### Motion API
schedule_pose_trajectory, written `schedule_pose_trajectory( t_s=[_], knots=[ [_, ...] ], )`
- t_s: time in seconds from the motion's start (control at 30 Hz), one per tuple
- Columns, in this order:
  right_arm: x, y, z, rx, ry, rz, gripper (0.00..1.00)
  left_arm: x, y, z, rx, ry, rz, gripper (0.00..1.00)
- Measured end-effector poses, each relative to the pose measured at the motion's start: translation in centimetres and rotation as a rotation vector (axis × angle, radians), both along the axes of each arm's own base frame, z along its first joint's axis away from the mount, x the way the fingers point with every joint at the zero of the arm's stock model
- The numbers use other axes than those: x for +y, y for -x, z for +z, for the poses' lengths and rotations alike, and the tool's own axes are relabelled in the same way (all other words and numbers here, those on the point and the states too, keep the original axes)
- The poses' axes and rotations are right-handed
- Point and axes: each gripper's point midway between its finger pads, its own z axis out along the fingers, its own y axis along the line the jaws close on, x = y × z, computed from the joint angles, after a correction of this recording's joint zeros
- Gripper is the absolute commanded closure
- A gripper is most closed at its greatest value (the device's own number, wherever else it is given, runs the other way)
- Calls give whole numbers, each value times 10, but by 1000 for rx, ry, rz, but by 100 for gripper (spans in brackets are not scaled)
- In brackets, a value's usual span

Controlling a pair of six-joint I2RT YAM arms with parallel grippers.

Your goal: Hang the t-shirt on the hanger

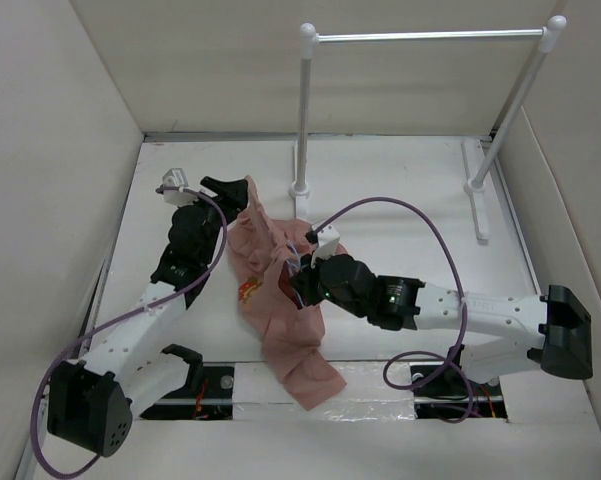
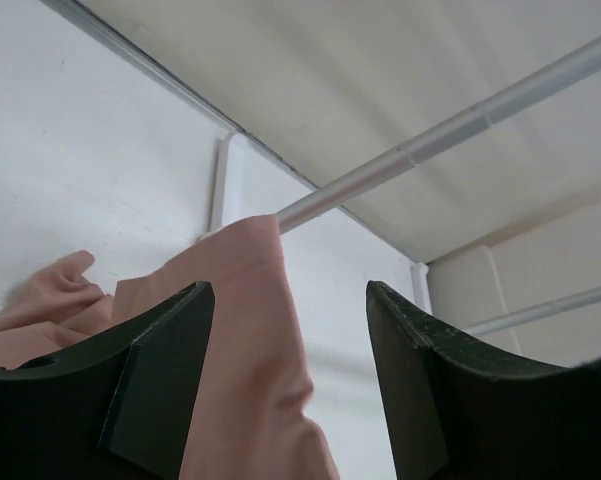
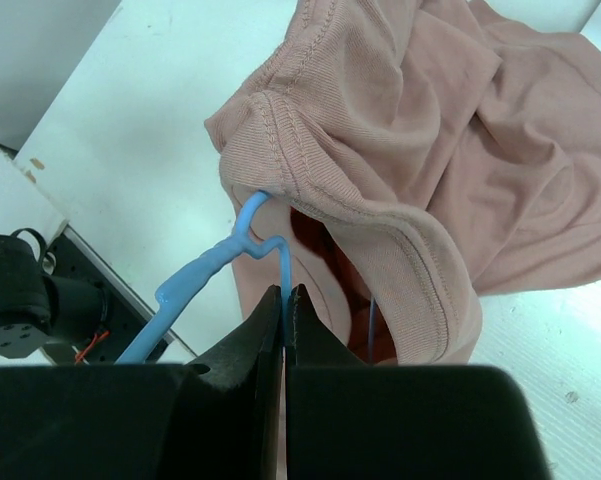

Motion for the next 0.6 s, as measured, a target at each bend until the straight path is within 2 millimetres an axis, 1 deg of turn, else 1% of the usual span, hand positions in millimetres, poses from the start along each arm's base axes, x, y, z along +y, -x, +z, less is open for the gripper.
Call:
schedule_pose_trajectory(
  t_s=[0.1,0.23,0.33,0.5,0.6],
  knots=[
    [0,2,1,3,-8,6,100,-1,-14,-13,43,-30,12,40],
    [-4,3,0,5,-8,7,100,-2,-22,-27,81,-58,10,45],
    [-5,4,-2,6,-5,8,100,-7,-29,-29,89,-70,-7,49],
    [-5,5,-2,9,-5,13,100,-13,-37,-29,90,-80,-23,50],
    [-4,6,-3,11,-5,19,100,-15,-43,-33,98,-91,-23,53]
  ],
)
